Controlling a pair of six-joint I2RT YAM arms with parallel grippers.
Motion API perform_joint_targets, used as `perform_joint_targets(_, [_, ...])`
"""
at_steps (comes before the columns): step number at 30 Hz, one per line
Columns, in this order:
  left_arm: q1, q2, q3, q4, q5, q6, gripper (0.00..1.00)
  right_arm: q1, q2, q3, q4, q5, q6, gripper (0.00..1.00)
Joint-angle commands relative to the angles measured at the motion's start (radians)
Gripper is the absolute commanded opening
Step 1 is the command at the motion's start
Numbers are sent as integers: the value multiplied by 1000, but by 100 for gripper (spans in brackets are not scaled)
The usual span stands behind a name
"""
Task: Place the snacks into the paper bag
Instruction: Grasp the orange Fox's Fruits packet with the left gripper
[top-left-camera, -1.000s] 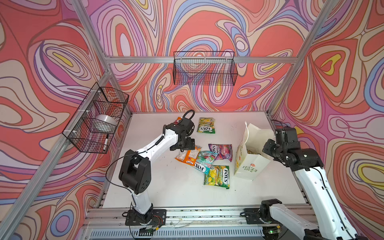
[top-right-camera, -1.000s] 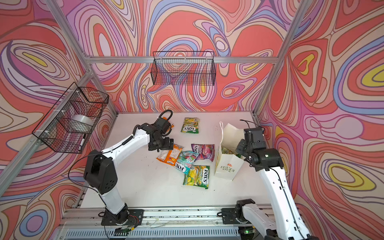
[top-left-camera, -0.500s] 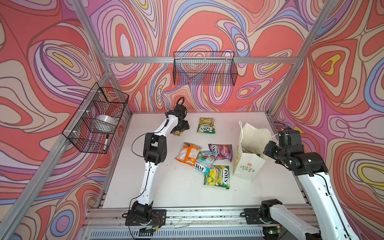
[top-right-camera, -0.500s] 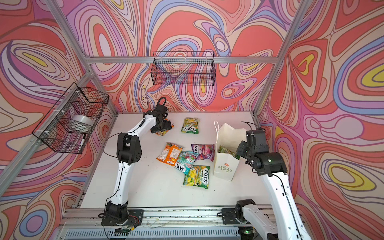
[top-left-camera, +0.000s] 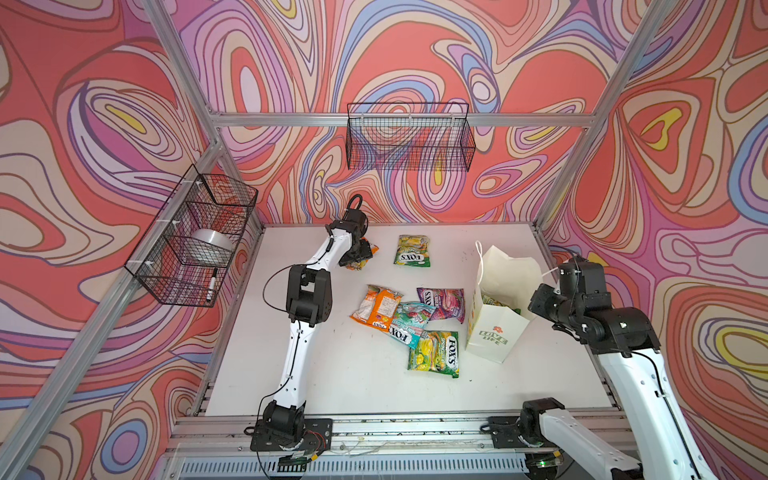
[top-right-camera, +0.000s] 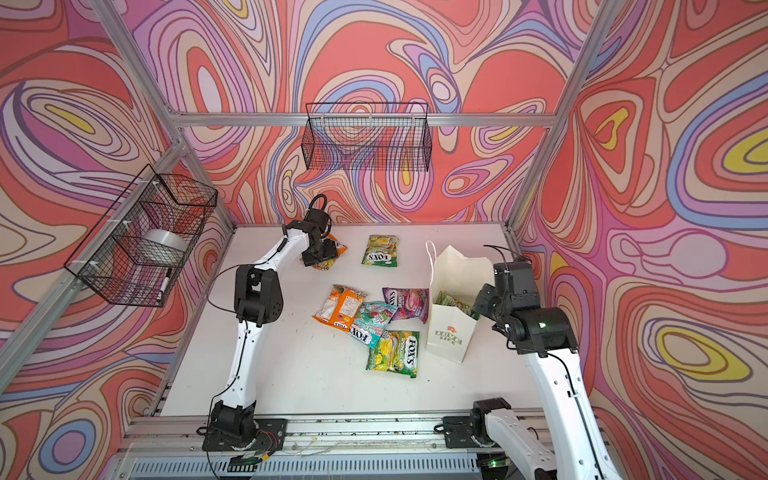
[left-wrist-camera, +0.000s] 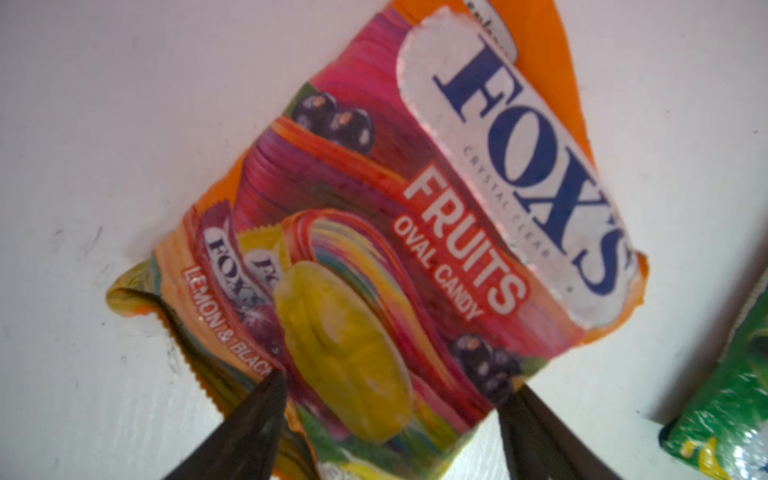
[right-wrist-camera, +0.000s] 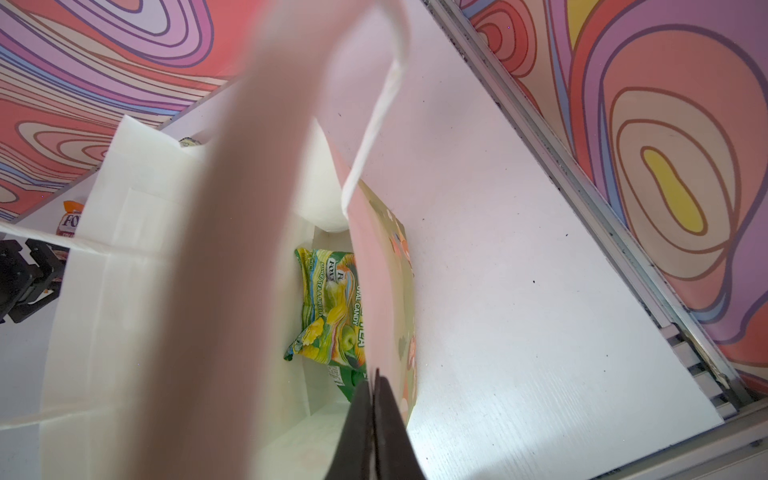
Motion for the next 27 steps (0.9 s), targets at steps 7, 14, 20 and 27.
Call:
perform_joint_targets(7, [2,-77,-122,26,-13,3,44,-4,-29,14,20,-20,1,0])
perform_joint_targets(14, [8,-204,-260,131,-26,-2,21,-4,-33,8,29,-26,-1,0])
perform_joint_targets(20, [8,-299,-311,166,6,-16,9,-4,-28,2,37,-20,-7,0])
perform_joint_targets(27, [8,-409,-370,159,1,-35,3,-4,-17,4,51,-23,-14,0])
